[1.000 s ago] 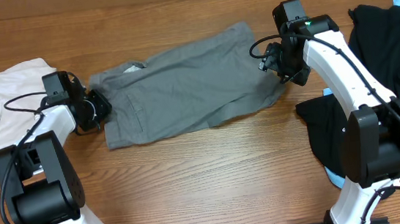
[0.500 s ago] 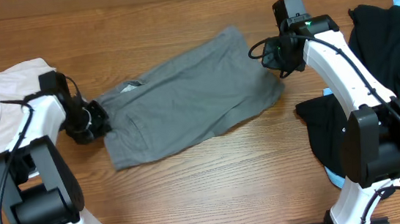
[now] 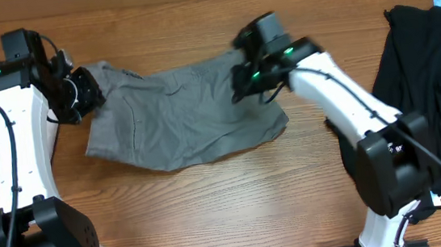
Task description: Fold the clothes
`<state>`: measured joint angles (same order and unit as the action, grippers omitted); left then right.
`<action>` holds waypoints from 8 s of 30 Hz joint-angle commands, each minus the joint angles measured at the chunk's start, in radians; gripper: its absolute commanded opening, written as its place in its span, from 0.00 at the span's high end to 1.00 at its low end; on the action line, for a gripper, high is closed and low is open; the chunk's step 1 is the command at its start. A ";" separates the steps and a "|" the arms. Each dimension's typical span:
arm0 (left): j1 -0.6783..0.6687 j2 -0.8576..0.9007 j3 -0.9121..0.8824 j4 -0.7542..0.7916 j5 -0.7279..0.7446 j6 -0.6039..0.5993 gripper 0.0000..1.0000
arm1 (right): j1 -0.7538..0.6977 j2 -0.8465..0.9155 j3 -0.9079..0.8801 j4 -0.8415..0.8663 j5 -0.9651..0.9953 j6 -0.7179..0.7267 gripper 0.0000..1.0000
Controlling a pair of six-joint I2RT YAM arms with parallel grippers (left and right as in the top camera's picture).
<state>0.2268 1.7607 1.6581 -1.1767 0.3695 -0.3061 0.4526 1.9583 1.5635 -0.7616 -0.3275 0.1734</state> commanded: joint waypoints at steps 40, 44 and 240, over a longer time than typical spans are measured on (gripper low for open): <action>-0.214 -0.016 0.114 0.199 0.450 -0.209 0.96 | 0.328 0.212 -0.039 0.343 -0.006 0.093 0.96; -0.214 -0.016 0.114 0.253 0.450 -0.277 0.96 | 0.349 0.212 -0.039 0.416 0.009 0.108 0.96; -0.443 0.434 0.130 0.084 0.145 0.254 0.00 | -0.257 -0.176 -0.053 -0.232 0.065 0.032 0.29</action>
<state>-0.2012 2.1098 1.7939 -1.0916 0.4984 -0.0937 0.1905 1.7916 1.4979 -0.9886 -0.2695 0.2089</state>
